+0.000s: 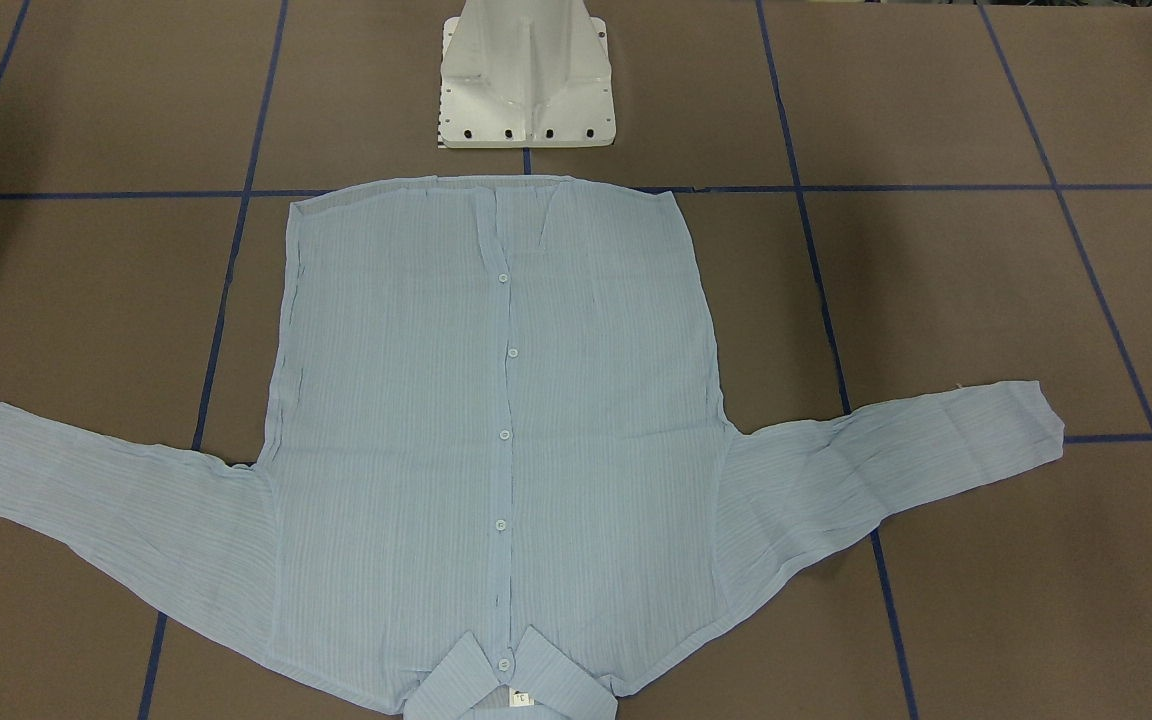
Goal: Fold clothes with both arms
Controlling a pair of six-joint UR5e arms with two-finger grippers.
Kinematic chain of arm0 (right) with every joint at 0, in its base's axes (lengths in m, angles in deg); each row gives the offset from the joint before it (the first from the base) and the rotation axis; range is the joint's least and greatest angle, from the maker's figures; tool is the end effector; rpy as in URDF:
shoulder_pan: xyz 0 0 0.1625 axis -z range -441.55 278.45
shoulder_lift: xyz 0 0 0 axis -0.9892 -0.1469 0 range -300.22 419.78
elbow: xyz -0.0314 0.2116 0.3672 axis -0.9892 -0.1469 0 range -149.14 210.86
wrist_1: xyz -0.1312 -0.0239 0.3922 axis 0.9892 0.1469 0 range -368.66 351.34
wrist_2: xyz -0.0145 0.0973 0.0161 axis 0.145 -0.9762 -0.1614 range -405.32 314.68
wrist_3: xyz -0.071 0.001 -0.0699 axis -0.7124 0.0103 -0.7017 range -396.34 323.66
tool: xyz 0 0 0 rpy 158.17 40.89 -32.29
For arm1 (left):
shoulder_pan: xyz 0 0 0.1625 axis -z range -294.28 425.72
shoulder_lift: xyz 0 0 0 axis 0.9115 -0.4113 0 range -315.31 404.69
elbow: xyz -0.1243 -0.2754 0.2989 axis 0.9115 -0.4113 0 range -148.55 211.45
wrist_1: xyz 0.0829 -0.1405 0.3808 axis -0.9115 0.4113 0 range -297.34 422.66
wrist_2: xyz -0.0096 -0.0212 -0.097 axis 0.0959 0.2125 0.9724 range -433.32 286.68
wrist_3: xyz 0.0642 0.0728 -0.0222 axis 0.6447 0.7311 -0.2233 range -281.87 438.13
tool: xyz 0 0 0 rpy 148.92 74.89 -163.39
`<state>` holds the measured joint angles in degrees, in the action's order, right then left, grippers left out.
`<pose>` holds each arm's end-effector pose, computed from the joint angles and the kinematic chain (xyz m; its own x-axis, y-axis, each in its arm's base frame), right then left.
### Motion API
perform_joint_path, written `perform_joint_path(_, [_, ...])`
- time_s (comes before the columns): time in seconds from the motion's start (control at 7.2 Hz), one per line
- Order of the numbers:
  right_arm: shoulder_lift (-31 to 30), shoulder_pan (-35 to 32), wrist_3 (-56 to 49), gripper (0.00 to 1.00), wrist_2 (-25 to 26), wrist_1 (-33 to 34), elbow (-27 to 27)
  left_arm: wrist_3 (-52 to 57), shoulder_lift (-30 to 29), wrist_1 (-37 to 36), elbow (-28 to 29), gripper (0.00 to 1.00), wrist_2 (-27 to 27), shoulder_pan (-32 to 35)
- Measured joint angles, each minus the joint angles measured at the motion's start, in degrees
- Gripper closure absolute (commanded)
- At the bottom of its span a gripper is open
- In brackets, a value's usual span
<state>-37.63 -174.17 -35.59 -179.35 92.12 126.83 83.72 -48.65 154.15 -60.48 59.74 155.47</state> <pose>0.0831 -0.4162 0.6849 0.7109 0.1924 0.6764 -0.0540 0.9740 -0.2202 -0.0631 -0.5232 0.6113 0.7264 0.1799 -0.6633 -0.0753 0.9802 0.1833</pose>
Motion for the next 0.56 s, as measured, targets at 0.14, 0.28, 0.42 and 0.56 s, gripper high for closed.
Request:
perform_joint_path(0.14, [0.05, -0.11, 0.03, 0.0, 0.02, 0.02, -0.08, 0.02, 0.0, 0.0, 0.0, 0.0, 0.0, -0.01])
perform_joint_path(0.28, [0.13, -0.2, 0.08, 0.0, 0.06, 0.03, -0.25, 0.03, 0.0, 0.0, 0.0, 0.0, 0.0, -0.02])
perform_joint_path(0.42, [0.25, -0.25, 0.16, 0.0, 0.08, 0.03, -0.66, 0.03, 0.0, 0.02, 0.0, 0.0, -0.02, -0.02])
perform_joint_path(0.56, [0.34, -0.27, 0.2, 0.0, 0.08, 0.02, -1.15, 0.07, 0.0, 0.1, -0.02, 0.0, -0.11, -0.02])
